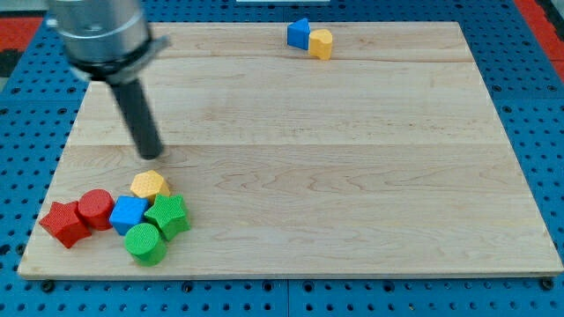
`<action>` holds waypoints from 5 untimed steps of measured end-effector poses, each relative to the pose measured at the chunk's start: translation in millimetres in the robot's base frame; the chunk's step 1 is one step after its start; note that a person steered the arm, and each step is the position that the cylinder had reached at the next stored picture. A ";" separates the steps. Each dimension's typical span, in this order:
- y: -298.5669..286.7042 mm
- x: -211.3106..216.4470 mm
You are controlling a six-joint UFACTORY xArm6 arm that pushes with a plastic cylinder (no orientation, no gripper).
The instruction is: Point your arm closer to group of blocks
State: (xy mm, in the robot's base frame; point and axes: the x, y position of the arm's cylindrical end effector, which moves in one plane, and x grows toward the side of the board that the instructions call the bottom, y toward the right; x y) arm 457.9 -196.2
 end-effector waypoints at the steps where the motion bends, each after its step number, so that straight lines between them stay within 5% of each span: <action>1: -19.1 0.0; 5: -99.9 80.5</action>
State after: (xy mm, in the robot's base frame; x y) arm 538.4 -296.1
